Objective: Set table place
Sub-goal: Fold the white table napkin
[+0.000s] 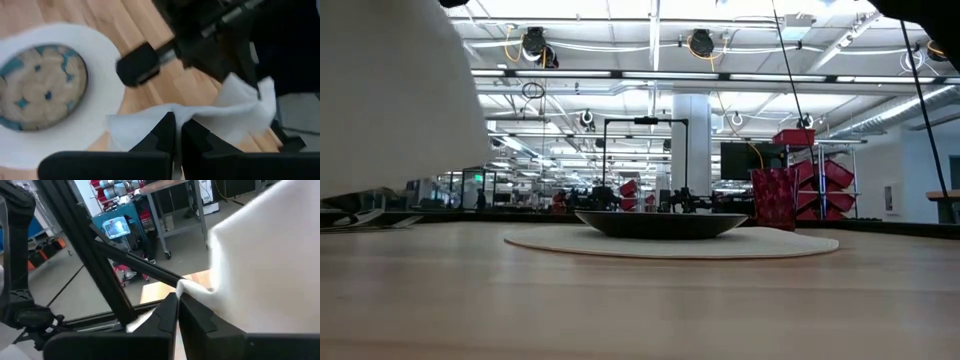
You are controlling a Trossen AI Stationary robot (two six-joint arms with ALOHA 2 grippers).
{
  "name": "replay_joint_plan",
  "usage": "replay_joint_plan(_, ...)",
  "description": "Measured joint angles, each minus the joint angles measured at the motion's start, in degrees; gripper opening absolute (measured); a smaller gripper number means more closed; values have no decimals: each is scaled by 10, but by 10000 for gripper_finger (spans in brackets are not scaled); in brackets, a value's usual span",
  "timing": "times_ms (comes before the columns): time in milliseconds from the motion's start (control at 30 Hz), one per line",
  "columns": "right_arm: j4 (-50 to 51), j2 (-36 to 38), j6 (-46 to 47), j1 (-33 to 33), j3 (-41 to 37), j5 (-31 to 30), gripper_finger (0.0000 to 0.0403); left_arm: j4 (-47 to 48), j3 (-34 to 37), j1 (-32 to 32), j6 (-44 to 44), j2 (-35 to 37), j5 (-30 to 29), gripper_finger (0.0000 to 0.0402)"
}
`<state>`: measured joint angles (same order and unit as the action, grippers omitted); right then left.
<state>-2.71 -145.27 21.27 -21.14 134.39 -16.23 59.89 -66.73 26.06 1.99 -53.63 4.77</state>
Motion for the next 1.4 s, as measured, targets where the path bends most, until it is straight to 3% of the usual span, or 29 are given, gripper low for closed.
replay_joint_plan(167,35,0,40,-32,0,-37,0,-86,34,-4,28,-53,-3,0)
replay_joint_plan(500,177,1,245,-108,0,-181,0,-260,61,-8,53,-229,20,0)
replay_joint_plan(833,434,27,505,-162,0,-230,0,-449,61,-37,50,-327,6,0)
replay_joint_plan(967,559,39,618,-176,0,-211,0,-479,60,-56,31,-369,-18,0)
replay_joint_plan(1100,659,41,712,-184,0,-142,0,-531,61,-72,30,-410,-19,0)
replay_joint_plan(1400,780,41,806,-187,0,-2,0,-649,61,-112,30,-452,-17,0)
